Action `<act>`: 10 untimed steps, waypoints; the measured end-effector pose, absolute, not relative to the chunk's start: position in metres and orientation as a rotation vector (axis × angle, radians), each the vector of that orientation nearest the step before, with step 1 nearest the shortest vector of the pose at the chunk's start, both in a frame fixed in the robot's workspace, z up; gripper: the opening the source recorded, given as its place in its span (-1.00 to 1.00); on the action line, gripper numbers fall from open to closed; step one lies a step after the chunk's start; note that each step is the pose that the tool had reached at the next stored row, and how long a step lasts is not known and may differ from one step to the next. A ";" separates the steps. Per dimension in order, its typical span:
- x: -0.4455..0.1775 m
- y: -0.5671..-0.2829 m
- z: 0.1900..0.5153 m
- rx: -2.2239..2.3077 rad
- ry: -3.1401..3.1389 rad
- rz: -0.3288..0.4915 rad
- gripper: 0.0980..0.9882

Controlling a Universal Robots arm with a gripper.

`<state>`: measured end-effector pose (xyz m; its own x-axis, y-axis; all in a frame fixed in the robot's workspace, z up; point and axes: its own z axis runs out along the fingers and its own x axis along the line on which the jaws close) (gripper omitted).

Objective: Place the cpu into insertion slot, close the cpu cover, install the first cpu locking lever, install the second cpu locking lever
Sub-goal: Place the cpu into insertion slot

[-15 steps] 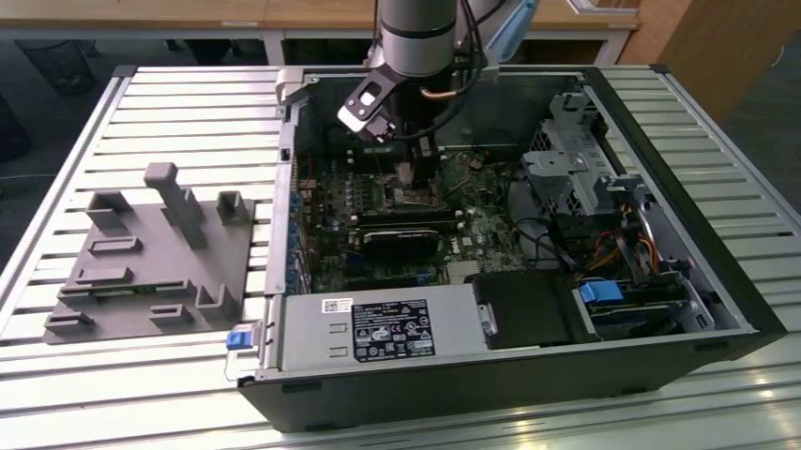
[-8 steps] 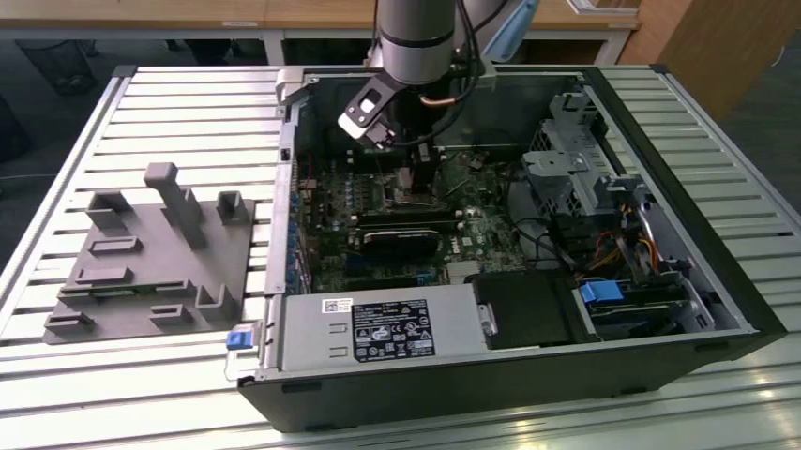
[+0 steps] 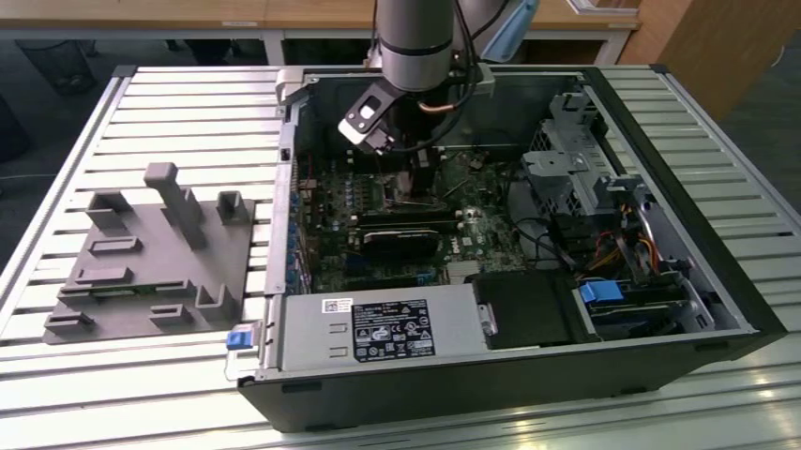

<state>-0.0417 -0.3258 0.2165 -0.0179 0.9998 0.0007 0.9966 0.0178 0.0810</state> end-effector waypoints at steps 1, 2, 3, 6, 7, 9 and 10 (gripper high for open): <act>-0.042 -0.326 0.216 2.161 2.200 0.090 0.00; -0.042 -0.326 0.215 2.161 2.200 0.090 0.00; -0.042 -0.326 0.214 2.161 2.200 0.090 0.00; -0.042 -0.326 0.212 2.161 2.200 0.090 0.00; -0.042 -0.326 0.211 2.161 2.200 0.090 0.00; -0.042 -0.325 0.209 2.161 2.200 0.090 0.00; -0.042 -0.325 0.209 2.161 2.200 0.090 0.00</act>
<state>-0.0422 -0.3251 0.2087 -0.0179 0.9998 0.0006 0.9966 0.0178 0.0810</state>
